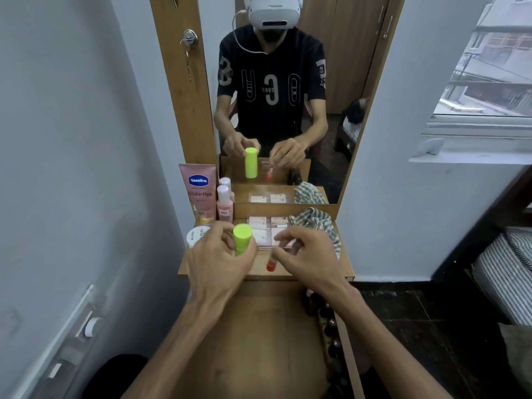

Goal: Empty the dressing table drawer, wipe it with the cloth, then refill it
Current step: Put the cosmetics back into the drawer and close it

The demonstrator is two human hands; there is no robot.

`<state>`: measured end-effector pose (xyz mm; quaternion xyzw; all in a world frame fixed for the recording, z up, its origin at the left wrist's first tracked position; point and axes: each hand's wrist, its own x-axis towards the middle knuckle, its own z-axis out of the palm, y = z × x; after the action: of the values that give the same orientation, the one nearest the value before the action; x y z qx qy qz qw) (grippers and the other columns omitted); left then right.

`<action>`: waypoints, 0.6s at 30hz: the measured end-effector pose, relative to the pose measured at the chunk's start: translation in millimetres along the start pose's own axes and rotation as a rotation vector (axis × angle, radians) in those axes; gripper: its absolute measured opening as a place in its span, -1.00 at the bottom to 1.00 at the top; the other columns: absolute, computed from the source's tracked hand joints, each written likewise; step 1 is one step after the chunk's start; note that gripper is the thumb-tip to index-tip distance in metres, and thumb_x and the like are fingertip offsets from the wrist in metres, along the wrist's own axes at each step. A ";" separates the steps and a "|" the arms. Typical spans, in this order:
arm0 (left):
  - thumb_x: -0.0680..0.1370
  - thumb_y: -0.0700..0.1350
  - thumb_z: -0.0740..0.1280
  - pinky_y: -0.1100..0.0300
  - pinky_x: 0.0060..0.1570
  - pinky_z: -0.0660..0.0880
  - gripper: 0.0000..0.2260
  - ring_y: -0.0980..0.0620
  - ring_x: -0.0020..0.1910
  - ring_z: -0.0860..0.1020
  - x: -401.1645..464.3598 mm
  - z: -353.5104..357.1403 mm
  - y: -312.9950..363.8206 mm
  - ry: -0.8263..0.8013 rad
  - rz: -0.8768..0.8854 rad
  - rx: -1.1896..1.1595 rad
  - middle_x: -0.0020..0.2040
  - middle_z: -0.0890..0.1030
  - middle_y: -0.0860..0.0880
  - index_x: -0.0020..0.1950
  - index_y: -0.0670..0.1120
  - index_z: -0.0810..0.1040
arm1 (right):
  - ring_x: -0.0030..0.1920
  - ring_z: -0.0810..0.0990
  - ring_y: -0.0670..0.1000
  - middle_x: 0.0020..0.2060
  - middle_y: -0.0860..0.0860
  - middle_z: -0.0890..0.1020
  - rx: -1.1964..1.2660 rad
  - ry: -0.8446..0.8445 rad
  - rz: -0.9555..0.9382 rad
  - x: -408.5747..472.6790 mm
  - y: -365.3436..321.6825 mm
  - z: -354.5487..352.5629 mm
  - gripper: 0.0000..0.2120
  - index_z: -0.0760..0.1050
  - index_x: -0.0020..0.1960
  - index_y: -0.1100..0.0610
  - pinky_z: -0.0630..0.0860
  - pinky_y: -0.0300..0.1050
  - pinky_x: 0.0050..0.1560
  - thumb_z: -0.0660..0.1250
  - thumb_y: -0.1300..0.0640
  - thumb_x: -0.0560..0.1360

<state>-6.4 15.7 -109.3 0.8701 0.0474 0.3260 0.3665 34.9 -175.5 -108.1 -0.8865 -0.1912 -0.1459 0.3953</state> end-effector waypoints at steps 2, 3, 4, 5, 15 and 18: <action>0.39 0.24 0.44 0.04 -0.33 0.57 -0.68 0.13 -0.33 0.54 -21.9 0.4 8.9 -0.047 0.007 -0.028 -0.31 0.54 0.11 -0.06 0.04 0.55 | -0.22 0.63 -0.18 -0.23 -0.20 0.68 -0.055 -0.046 -0.006 -19.4 8.0 -11.8 -0.90 0.70 -0.04 -0.05 0.51 -0.37 -0.26 0.52 0.05 0.45; 0.37 0.26 0.42 0.03 -0.35 0.56 -0.68 0.14 -0.34 0.54 -33.5 2.2 12.2 -0.078 0.011 -0.024 -0.32 0.54 0.11 -0.07 0.06 0.54 | -0.24 0.62 -0.16 -0.25 -0.20 0.67 -0.079 -0.067 -0.004 -28.6 12.7 -14.9 -0.92 0.70 -0.07 -0.07 0.51 -0.35 -0.27 0.51 0.04 0.44; 0.36 0.27 0.40 0.04 -0.34 0.55 -0.69 0.16 -0.34 0.53 -44.7 5.1 14.5 -0.117 0.018 -0.009 -0.32 0.54 0.11 -0.09 0.08 0.53 | -0.26 0.62 -0.15 -0.26 -0.19 0.67 -0.096 -0.094 0.002 -37.3 17.3 -17.2 -0.93 0.69 -0.09 -0.06 0.53 -0.30 -0.27 0.50 0.03 0.43; 0.36 0.27 0.40 0.05 -0.32 0.54 -0.70 0.18 -0.34 0.53 -56.1 9.0 15.3 -0.159 0.021 0.011 -0.32 0.54 0.12 -0.10 0.09 0.53 | -0.27 0.61 -0.14 -0.28 -0.19 0.66 -0.109 -0.127 0.013 -45.7 22.6 -18.5 -0.94 0.68 -0.11 -0.06 0.55 -0.23 -0.26 0.48 0.01 0.42; 0.34 0.28 0.37 0.30 -0.35 0.27 -0.70 0.19 -0.25 0.50 -111.8 49.6 16.4 -0.520 0.017 0.104 -0.25 0.60 0.16 -0.08 0.11 0.54 | -0.07 0.49 -0.15 -0.15 -0.23 0.59 -0.391 -0.293 -0.032 -79.9 68.2 -16.5 -0.89 0.65 -0.08 -0.08 0.49 -0.17 -0.11 0.39 -0.08 0.47; 0.31 0.27 0.36 0.24 -0.32 0.40 -0.66 0.15 -0.23 0.56 -114.7 58.9 18.1 -0.591 0.010 0.086 -0.25 0.62 0.14 -0.08 0.08 0.56 | -0.09 0.44 -0.14 -0.17 -0.19 0.54 -0.440 -0.320 -0.052 -79.7 76.5 -13.3 -0.87 0.63 -0.09 -0.06 0.41 -0.18 -0.17 0.34 -0.07 0.52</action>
<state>-63.6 -70.0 -188.8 0.9423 -0.0518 0.0578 0.3256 -2.2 -250.4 -181.6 -0.9576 -0.2377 -0.0523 0.1541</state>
